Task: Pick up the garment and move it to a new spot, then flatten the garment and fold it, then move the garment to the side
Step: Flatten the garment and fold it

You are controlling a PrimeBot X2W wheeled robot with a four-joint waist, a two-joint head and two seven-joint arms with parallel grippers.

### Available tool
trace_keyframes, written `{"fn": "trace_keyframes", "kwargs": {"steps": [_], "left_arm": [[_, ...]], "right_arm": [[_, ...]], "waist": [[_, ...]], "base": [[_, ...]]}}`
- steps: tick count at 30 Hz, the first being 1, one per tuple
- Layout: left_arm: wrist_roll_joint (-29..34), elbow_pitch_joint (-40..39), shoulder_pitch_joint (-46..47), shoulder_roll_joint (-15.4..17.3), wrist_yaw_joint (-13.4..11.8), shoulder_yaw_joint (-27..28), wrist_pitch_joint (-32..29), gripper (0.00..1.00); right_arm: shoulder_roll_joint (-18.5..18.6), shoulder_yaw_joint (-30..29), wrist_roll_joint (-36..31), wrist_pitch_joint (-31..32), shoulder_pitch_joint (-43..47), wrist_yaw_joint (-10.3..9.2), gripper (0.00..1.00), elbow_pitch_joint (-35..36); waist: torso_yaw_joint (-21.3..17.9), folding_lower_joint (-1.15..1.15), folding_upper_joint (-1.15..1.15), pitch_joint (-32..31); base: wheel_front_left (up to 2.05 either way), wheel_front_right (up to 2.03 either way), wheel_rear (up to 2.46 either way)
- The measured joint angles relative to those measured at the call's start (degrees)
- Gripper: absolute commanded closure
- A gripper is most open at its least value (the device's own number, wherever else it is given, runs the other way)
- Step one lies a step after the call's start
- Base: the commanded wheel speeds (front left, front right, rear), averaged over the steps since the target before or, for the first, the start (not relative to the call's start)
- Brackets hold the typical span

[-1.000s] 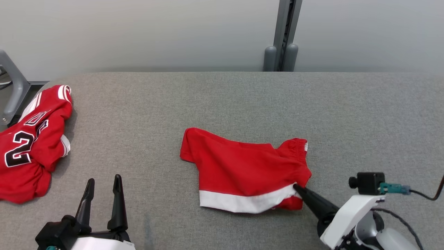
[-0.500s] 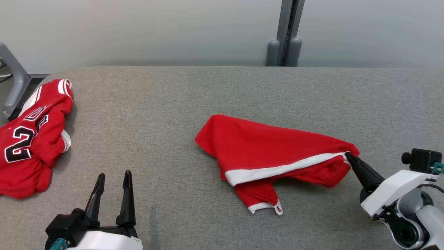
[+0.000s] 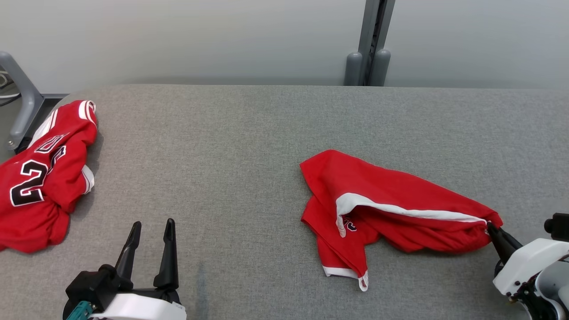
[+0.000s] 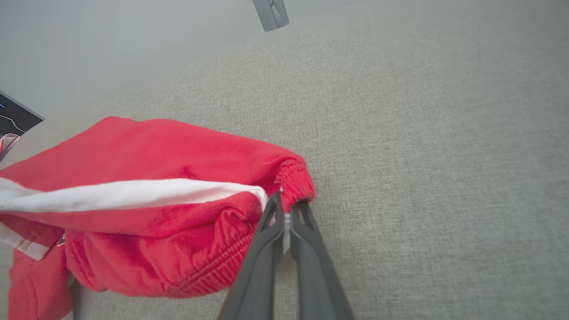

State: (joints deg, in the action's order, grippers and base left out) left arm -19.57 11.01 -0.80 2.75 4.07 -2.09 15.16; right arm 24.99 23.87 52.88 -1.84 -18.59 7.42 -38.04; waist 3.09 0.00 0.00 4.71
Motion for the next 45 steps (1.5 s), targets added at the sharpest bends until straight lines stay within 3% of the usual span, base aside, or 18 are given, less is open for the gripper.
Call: {"fn": "trace_keyframes", "kwargs": {"steps": [3, 5, 6, 7, 24, 34, 38, 45], "left_arm": [[0.1, 0.4, 0.0, 0.0, 0.2, -0.1, 0.0, 0.0], [0.1, 0.6, 0.1, 0.0, 0.4, -0.3, 0.0, 0.0], [0.1, 0.7, 0.2, 0.0, 0.4, -0.5, 0.0, 0.0], [0.1, 0.8, 0.2, 0.0, 0.4, -0.6, 0.0, 0.0], [0.3, 0.8, 1.1, 0.1, 1.2, -2.5, -0.3, 0.0], [-0.1, 0.8, 3.0, 0.1, 2.4, -9.3, -7.1, 0.0], [-2.4, 2.4, 4.8, 0.0, 2.9, -15.1, -11.9, 0.0], [-8.1, 5.5, 9.3, 0.0, 3.0, -22.8, -14.3, 0.0]], "right_arm": [[-0.8, 0.4, -0.7, -0.5, -0.2, 0.0, 0.96, -1.4], [-1.5, 0.6, -0.9, -0.7, -0.4, 0.0, 0.55, -1.7], [-1.9, 0.7, -0.9, -0.8, -0.6, 0.0, 0.07, -1.7], [-2.2, 0.8, -0.9, -0.8, -0.8, 0.0, 0.0, -1.8], [-1.6, -0.8, -1.0, -4.7, 0.7, 0.0, 0.0, -1.2], [-3.0, -1.4, -2.0, -5.8, 1.4, 0.0, 0.0, 2.2], [-3.5, -2.1, -2.8, -6.1, 1.5, 0.0, 0.0, 3.4], [-4.8, -2.7, -3.6, -6.2, 1.3, 0.0, 0.0, 4.6]], "waist": [[-0.3, 0.0, 0.0, 0.0], [-0.7, 0.0, 0.0, 0.0], [-0.8, 0.0, 0.0, 0.0], [-1.0, 0.0, 0.0, 0.0], [-4.6, 0.0, 0.0, -1.1], [-6.9, 0.0, 0.0, -1.2], [-8.1, 0.0, 0.0, -0.7], [-10.0, 0.0, 0.0, 0.8]], "base": [[0.0, 0.0, 0.0], [0.0, 0.0, 0.0], [0.0, 0.0, 0.0], [0.0, 0.0, 0.0], [0.0, 0.0, 0.0], [0.0, 0.0, 0.0], [0.0, 0.0, 0.0], [0.0, 0.0, 0.0]]}}
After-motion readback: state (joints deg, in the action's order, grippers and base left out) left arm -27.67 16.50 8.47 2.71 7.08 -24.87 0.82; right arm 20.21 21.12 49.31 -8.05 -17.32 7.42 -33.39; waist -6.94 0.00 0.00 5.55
